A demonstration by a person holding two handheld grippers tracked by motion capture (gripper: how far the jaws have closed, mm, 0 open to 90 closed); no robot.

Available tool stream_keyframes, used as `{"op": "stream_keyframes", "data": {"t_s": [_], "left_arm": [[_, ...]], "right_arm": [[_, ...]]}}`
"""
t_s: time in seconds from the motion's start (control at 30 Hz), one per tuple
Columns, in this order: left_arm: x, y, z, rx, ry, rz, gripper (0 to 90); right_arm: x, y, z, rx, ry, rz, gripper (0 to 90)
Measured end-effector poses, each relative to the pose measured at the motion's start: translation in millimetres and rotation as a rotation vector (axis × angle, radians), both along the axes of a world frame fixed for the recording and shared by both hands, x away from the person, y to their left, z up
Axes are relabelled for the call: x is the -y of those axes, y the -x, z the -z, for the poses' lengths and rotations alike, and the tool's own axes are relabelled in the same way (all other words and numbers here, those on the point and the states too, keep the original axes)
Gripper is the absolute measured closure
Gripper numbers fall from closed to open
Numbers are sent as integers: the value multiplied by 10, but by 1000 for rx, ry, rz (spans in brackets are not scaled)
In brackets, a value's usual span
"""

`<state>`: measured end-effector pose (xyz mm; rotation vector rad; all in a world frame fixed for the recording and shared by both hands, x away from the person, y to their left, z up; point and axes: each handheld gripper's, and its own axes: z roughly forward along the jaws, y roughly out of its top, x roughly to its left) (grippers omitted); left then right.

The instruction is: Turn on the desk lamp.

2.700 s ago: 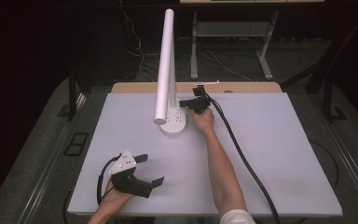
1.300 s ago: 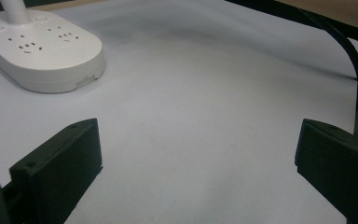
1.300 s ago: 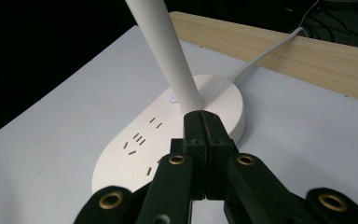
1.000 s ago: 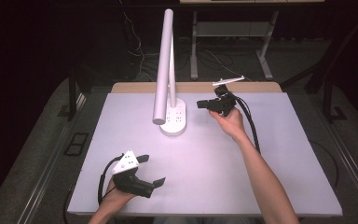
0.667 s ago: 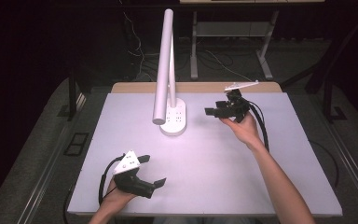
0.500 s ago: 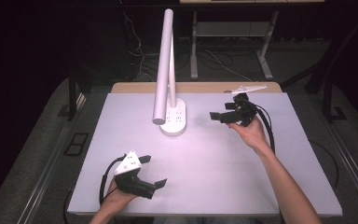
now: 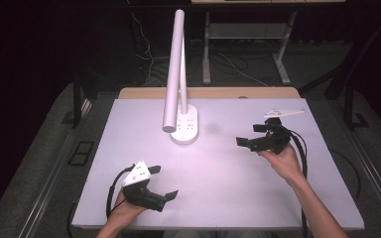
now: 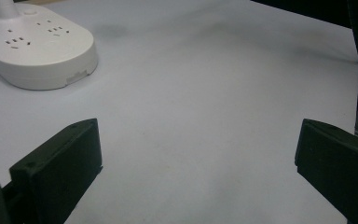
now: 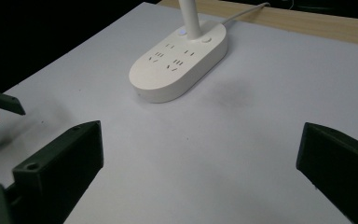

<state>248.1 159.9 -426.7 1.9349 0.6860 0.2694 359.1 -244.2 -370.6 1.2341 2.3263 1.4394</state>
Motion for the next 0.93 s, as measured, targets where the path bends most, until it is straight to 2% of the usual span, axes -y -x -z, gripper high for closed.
{"op": "stream_keyframes", "data": {"t_s": [0.3, 0.57, 0.8, 0.93], "left_arm": [[-8, 6, -6, -1, -1, -3, 0], [-8, 3, -3, 0, 0, -7, 0], [-7, 4, -2, -2, 1, -11, 0], [-6, 2, -2, -3, 2, -11, 0]], "right_arm": [[171, 423, 122, 18, -10, 9, 0], [348, 771, 255, 8, -16, 36, 1], [448, 1014, 376, -4, -21, 56, 1], [478, 1094, 409, -7, -27, 69, 1]]}}
